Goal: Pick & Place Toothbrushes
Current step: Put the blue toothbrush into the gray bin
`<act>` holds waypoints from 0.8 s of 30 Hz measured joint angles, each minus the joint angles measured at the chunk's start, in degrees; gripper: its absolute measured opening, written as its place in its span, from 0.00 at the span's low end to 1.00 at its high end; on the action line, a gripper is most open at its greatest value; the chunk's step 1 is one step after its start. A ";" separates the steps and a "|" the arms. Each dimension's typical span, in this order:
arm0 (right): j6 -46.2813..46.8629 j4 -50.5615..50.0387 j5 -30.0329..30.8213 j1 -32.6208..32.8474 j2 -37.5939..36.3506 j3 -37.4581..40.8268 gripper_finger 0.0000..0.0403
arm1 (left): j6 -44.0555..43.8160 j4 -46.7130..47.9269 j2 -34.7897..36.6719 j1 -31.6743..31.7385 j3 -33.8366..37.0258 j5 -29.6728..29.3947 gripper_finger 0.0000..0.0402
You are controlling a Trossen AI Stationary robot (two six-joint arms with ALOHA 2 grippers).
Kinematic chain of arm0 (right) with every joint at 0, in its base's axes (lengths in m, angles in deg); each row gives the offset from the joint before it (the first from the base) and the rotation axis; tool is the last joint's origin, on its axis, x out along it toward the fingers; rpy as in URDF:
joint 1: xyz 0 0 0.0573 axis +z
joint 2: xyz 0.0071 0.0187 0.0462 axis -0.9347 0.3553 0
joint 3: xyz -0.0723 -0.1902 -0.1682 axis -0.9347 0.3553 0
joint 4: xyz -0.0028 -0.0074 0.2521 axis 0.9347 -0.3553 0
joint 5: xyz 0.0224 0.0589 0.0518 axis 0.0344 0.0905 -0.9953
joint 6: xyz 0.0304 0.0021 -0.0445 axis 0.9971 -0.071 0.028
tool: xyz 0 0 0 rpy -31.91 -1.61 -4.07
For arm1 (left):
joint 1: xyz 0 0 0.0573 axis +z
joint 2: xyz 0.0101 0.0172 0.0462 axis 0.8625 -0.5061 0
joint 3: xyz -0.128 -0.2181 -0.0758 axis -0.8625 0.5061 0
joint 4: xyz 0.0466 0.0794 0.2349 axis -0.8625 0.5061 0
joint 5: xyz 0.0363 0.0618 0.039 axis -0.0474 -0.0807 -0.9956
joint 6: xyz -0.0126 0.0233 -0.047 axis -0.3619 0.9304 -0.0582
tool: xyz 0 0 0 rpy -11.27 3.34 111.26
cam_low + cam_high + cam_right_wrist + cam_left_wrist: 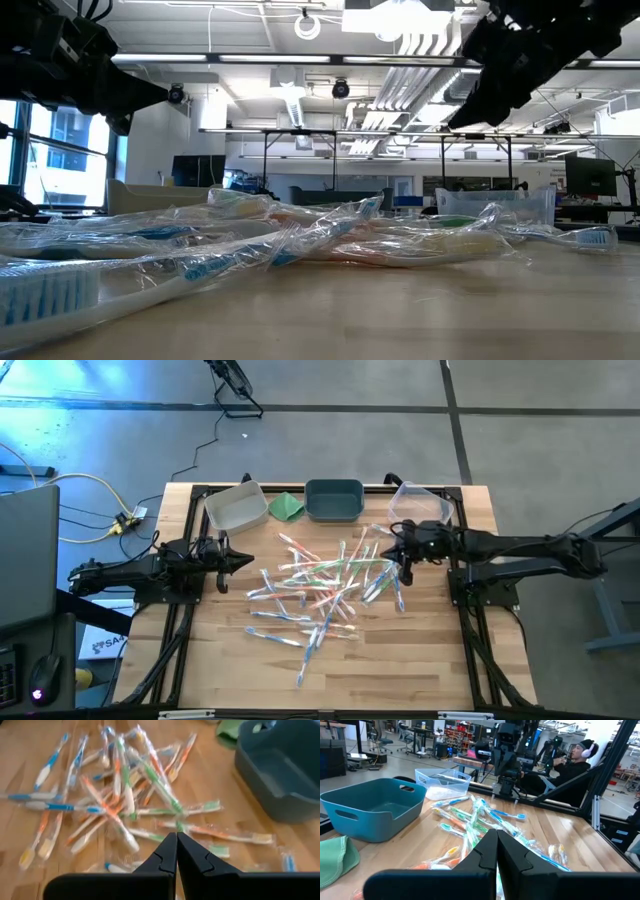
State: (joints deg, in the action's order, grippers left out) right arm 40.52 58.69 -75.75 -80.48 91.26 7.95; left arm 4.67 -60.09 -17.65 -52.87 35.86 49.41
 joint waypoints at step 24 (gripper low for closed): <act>-1.41 1.53 6.37 7.57 5.96 0.00 0.01 | 0.00 0.02 0.00 0.01 0.00 0.00 0.00</act>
State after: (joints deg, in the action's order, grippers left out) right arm 39.11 60.22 -69.37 -72.91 97.23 7.95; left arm 4.67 -60.07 -17.65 -52.86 35.86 49.41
